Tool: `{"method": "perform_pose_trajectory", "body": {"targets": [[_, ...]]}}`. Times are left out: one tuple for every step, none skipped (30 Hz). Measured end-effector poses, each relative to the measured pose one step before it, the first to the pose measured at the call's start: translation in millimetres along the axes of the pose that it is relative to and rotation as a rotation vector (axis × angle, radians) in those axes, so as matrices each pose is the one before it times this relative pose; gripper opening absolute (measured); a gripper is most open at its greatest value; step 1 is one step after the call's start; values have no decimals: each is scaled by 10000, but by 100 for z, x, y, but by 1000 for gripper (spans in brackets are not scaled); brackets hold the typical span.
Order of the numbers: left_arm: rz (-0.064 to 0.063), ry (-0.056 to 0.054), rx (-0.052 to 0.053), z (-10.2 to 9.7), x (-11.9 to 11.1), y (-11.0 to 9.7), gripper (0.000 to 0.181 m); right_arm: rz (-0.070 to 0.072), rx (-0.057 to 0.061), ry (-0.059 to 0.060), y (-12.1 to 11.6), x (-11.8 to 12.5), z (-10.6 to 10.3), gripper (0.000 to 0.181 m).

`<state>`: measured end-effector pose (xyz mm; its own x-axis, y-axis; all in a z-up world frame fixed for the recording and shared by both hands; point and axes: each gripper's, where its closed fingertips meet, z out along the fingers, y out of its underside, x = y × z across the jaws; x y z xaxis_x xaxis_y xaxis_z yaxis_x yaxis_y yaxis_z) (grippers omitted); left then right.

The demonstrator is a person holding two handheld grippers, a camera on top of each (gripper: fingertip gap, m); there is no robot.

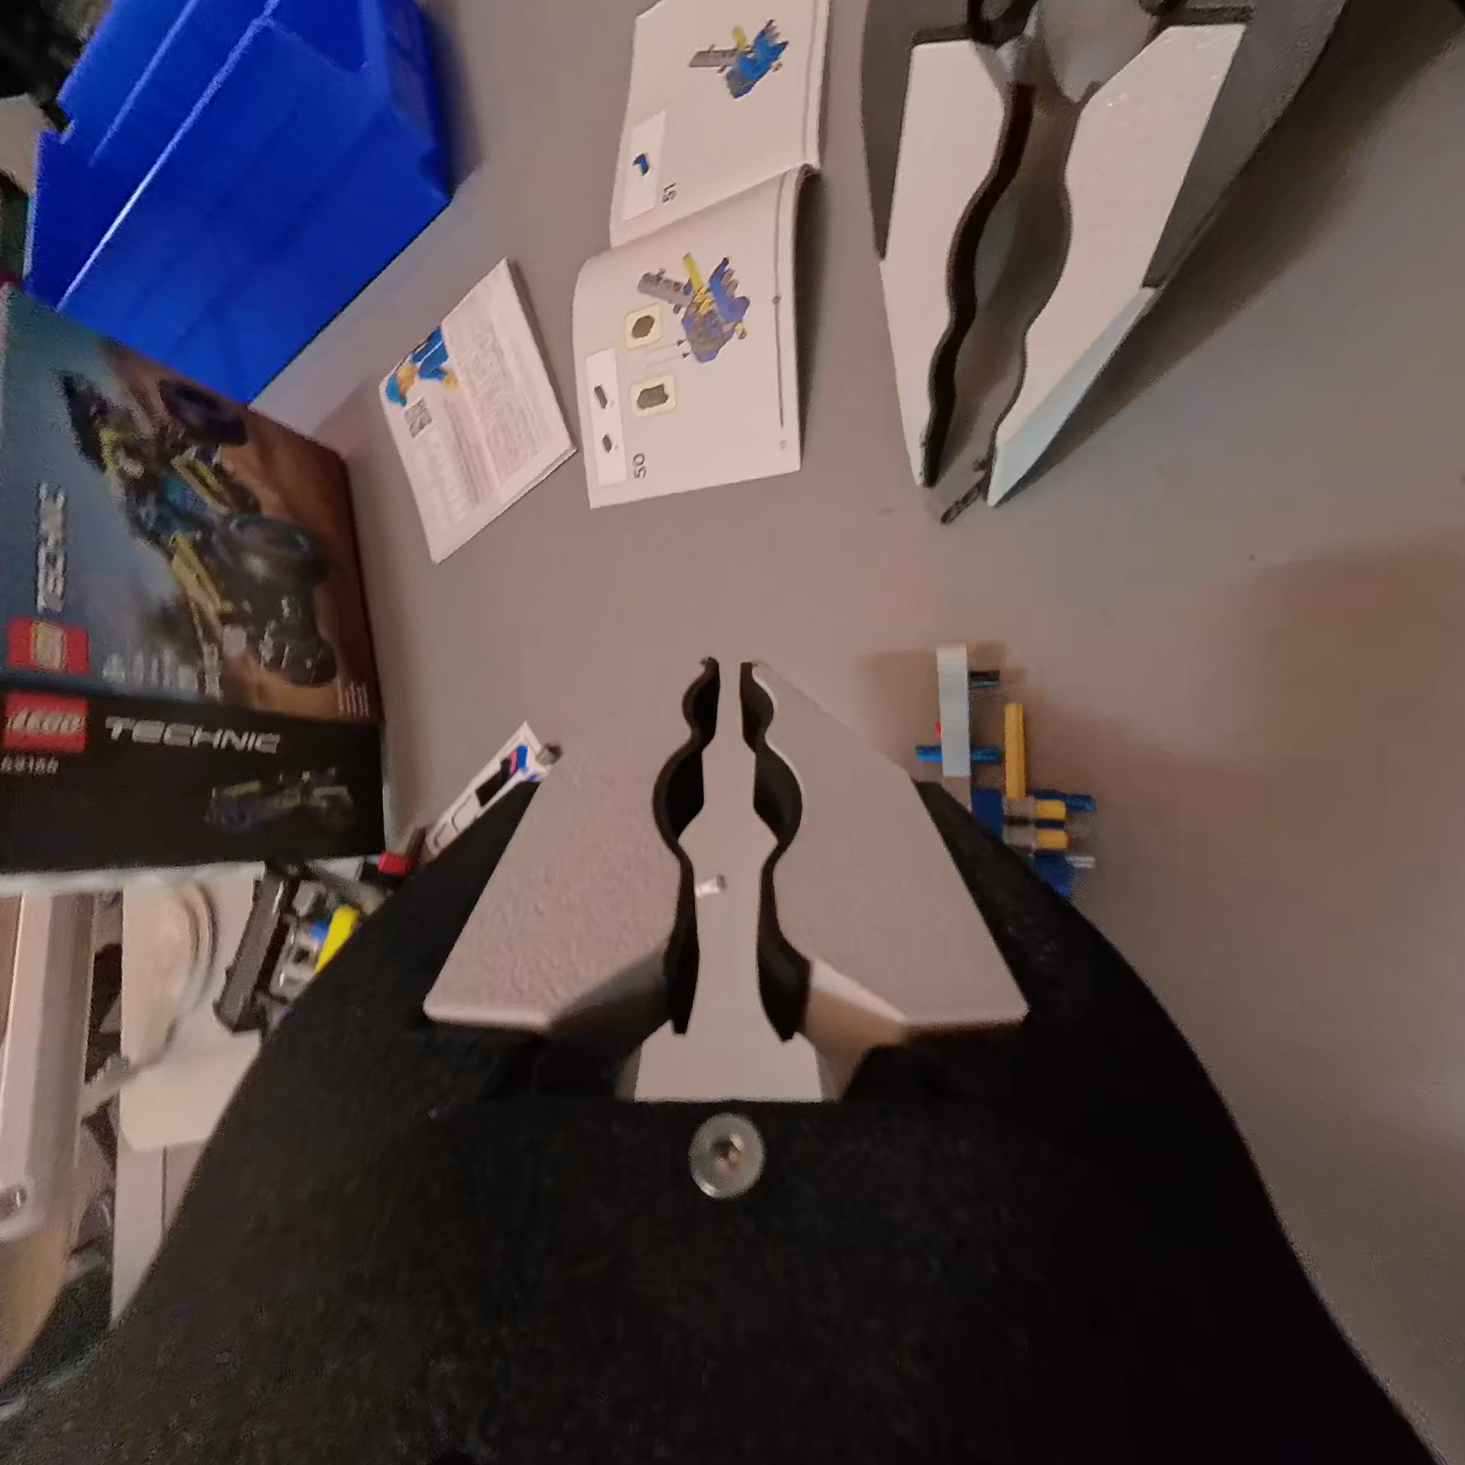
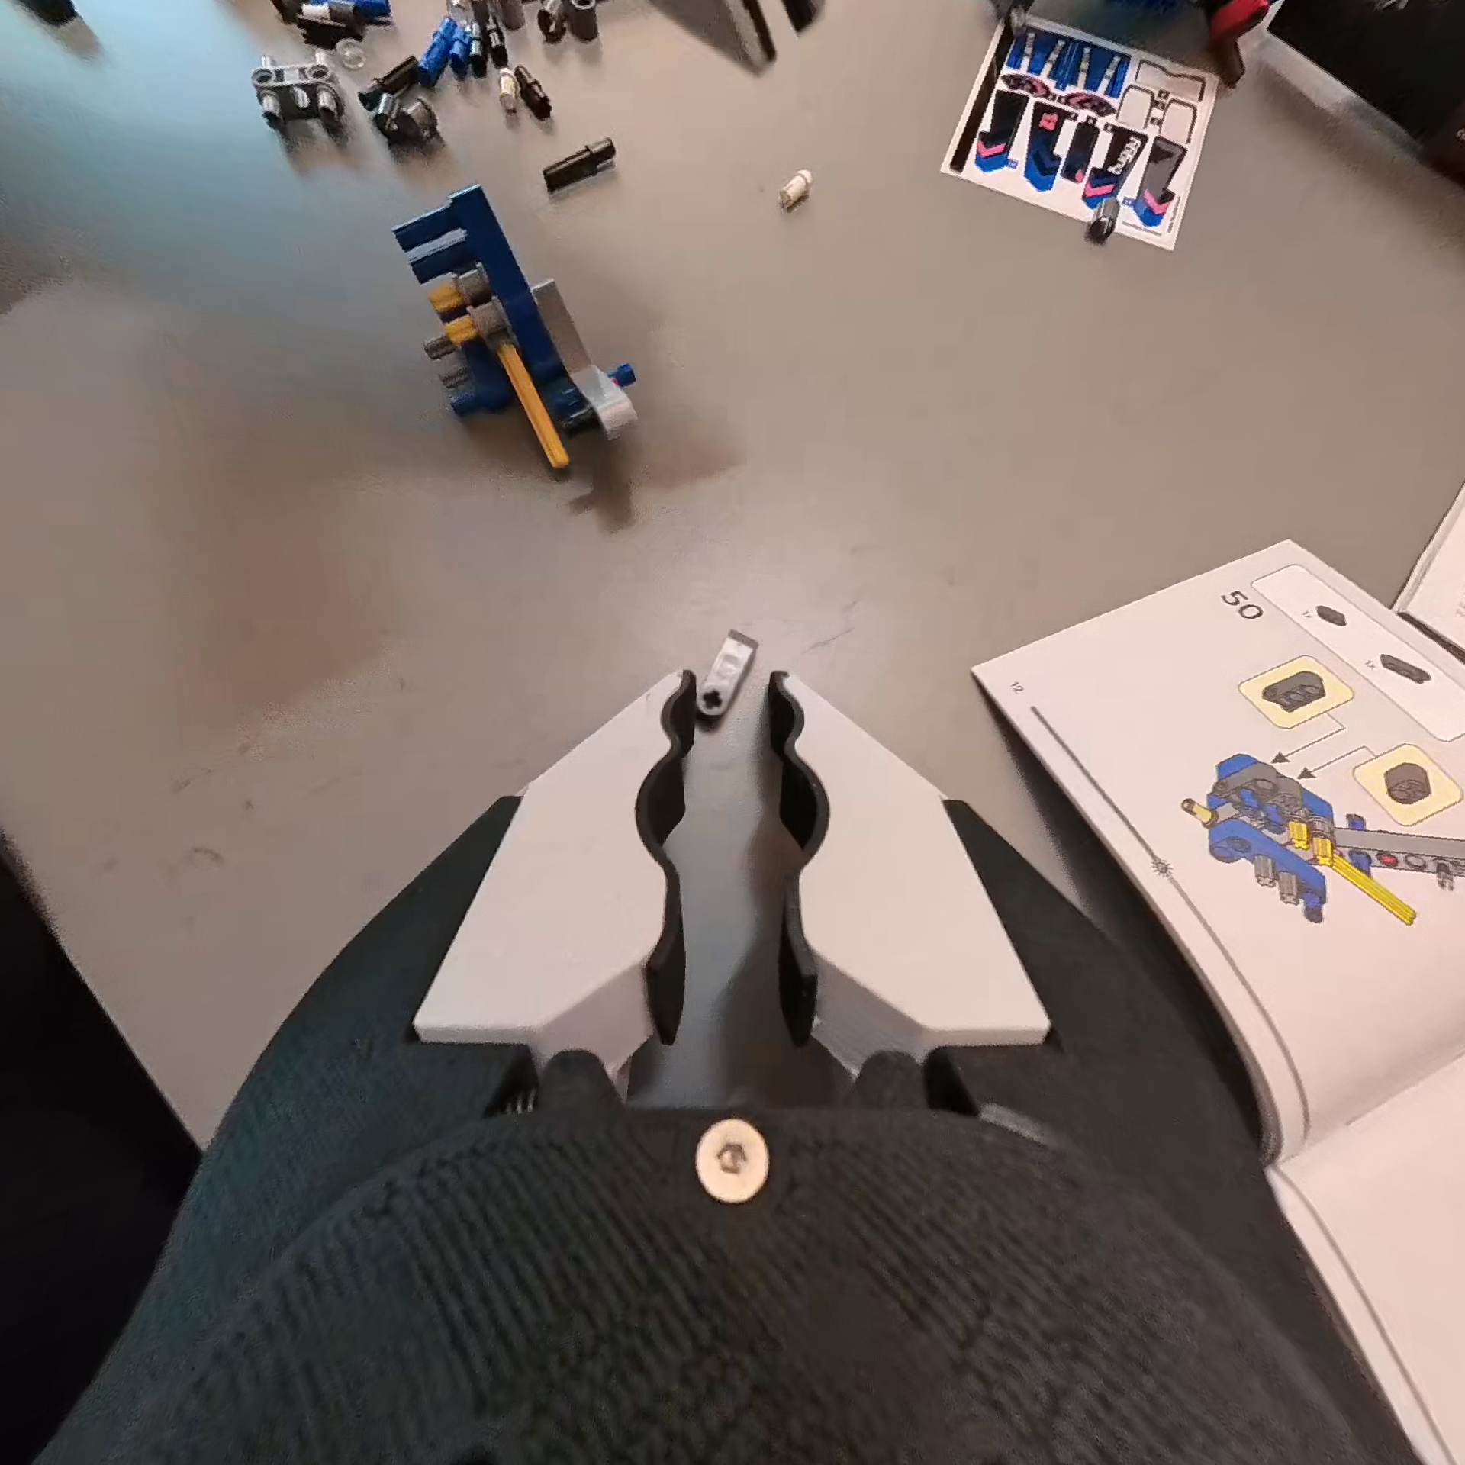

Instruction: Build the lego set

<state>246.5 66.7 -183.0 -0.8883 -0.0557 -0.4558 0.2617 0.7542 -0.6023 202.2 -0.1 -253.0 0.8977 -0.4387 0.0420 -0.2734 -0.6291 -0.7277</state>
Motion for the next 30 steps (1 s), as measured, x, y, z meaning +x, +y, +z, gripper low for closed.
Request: {"method": "perform_pose_trajectory", "body": {"targets": [[-219,-201,10,-498,-53,430,2,15,15,-53,34,-117,-36,16],[-207,-221,-10,-485,-115,431,2,27,3,-48,33,-87,-24,16],[-203,-249,-12,-498,-178,401,2,49,-12,-29,54,-44,-61,16],[-218,-241,12,-500,-211,316,2,63,-30,-27,79,-29,-73,16],[-229,-231,45,-508,-232,238,2,60,-37,-31,112,-37,-104,16],[-214,-239,58,-524,-260,183,2,30,-29,-1,104,-1,-115,16],[-177,-248,55,-533,-280,148,2,17,-15,13,107,1,-101,16],[-140,-232,41,-522,-265,165,2,56,-2,5,82,-15,-98,16],[-123,-207,12,-507,-232,216,2,76,10,-45,66,-103,-77,15],[-117,-206,-23,-463,-235,288,2,70,10,-57,40,-128,-65,15],[-116,-201,-45,-415,-231,337,2,25,2,-35,35,-106,-37,14],[-125,-164,-51,-370,-188,356,2,-27,-6,-37,29,-136,-9,10],[-138,-143,-38,-328,-173,327,2,1,8,-14,-23,-96,19,8],[-137,-151,-23,-304,-174,284,2,29,17,-32,-50,-101,55,8],[-122,-158,-19,-298,-216,258,2,11,17,-78,-72,-156,78,8],[-121,-162,-26,-305,-235,232,2,-4,22,-80,-78,-171,82,8],[-149,-182,-39,-296,-301,244,2,19,34,-74,-98,-147,93,8],[-192,-210,-49,-316,-374,236,3,26,45,-107,-110,-187,110,8],[-225,-214,-41,-303,-417,213,3,12,34,-131,-97,-242,94,9],[-216,-148,-24,-279,-338,219,4,19,7,-71,-57,-168,60,10],[-160,-82,-29,-271,-231,245,4,-10,-23,-23,-26,-91,24,12],[-97,-84,-37,-262,-230,279,5,-43,-44,-26,11,-73,-14,14],[-65,-88,-41,-249,-205,283,5,-35,-58,-13,59,-14,-74,16],[-52,-46,-70,-221,-123,313,5,-52,-44,-3,53,56,-126,17],[-43,-13,-113,-215,-50,370,6,-112,53,-18,-82,59,-232,18],[-56,-48,-135,-204,-92,402,7,-139,142,6,-170,151,-346,18],[-91,-85,-119,-194,-129,401,8,-131,200,72,-239,311,-437,18],[-132,-85,-73,-201,-124,351,9,-112,220,193,-199,566,-521,17],[-165,-123,-8,-198,-165,269,11,-127,227,335,-137,872,-544,16],[-170,-174,69,-224,-227,165,16,-138,166,451,38,1147,-566,14]]}}
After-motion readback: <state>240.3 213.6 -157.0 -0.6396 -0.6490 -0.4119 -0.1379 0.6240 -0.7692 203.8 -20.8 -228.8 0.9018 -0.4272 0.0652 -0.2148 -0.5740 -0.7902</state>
